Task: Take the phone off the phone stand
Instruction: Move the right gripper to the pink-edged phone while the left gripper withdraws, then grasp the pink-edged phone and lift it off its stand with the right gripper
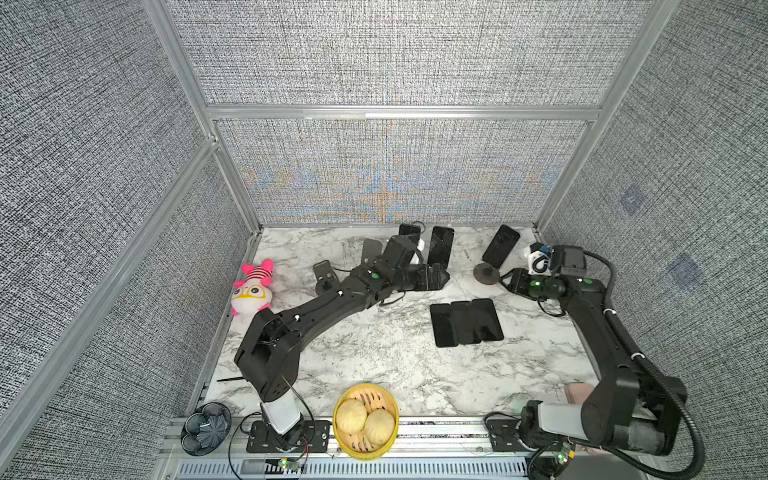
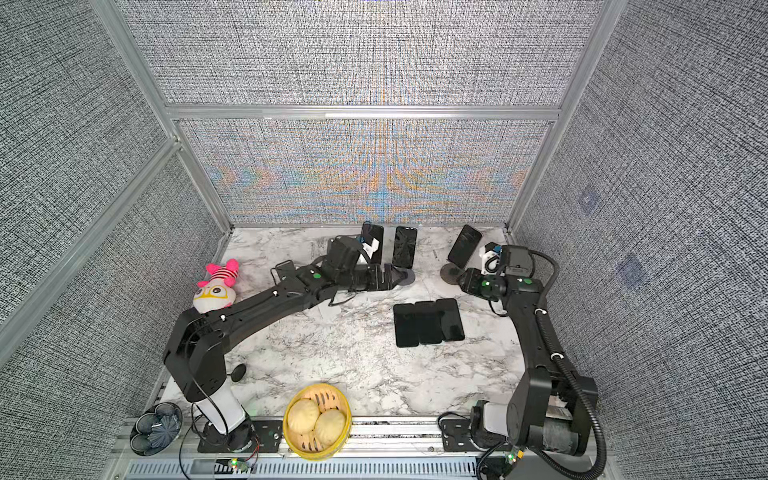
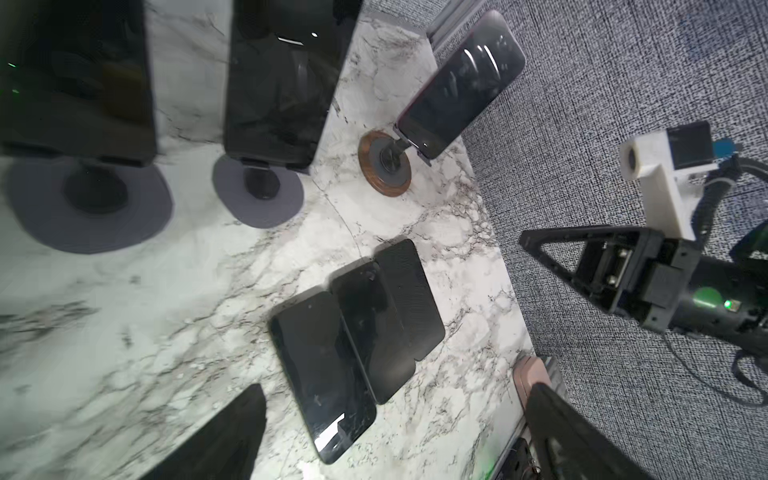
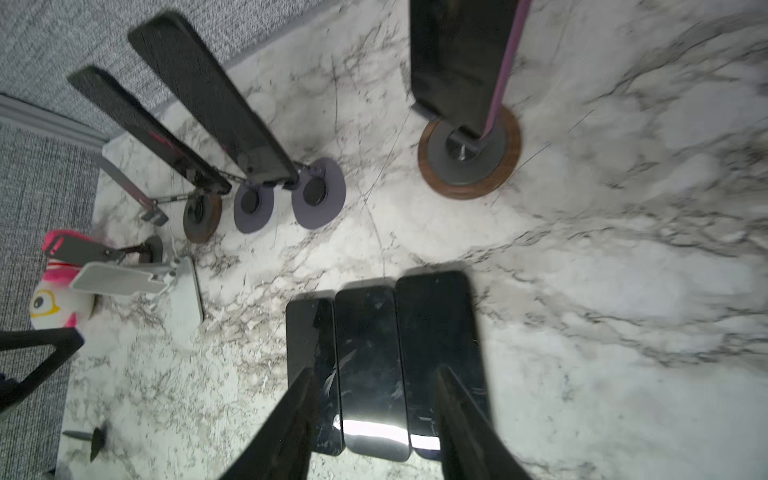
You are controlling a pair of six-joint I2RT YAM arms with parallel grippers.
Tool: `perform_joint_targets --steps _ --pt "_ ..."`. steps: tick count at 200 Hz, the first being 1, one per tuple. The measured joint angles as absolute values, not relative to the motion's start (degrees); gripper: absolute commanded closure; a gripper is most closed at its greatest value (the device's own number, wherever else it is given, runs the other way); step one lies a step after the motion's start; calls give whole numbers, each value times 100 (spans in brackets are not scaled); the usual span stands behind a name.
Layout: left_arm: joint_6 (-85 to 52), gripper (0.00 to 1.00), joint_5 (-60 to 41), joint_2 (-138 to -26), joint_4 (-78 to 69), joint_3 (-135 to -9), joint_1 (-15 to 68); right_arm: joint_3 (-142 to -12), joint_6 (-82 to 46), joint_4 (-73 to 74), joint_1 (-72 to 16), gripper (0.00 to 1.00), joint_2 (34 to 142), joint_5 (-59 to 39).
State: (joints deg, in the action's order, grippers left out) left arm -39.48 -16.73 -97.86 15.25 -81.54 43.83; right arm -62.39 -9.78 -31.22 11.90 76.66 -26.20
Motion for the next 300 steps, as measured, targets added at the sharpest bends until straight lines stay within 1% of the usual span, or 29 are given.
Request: perform_joint_targets --steps 40,46,57,68,88,106,130,153,212,264,300 --pt "-3240 1 -1822 -9170 2567 -8302 3822 -6499 -937 -2519 1938 54 8121 -3188" --pt "-3144 1 -1824 -9107 2698 -8302 3710 -6534 -937 -2399 1999 54 8213 -3273" --pt "-2995 1 -1859 -9011 2921 -8300 3483 -6613 -934 -2180 2078 60 8388 -3494" --pt "-2853 1 -1861 -8932 3109 -8285 3293 -6729 -919 -1964 2154 62 8617 -3760" --pt "-2552 1 -1826 -8755 3336 -8180 3087 -7059 -832 -1721 2283 62 9142 -4300" --pt "-2309 1 -1778 -8626 3371 -8049 2974 -7249 -727 -1535 2349 62 9509 -4591" --pt "-2097 1 -1688 -8532 3280 -7804 2873 -7293 -563 -1243 2357 62 9800 -4816" --pt "-1986 1 -1699 -8565 3286 -7634 2823 -7491 -434 -1074 2351 59 10110 -5015" --pt "-1909 1 -1817 -8766 3308 -7671 2797 -7940 -246 -923 2353 58 10737 -5238" --pt "-1914 1 -1907 -8899 3310 -7677 2766 -7942 -252 -679 2324 59 10962 -5323" --pt "-1955 1 -1946 -8945 3310 -7679 2766 -7988 -314 -449 2279 61 11120 -5443"
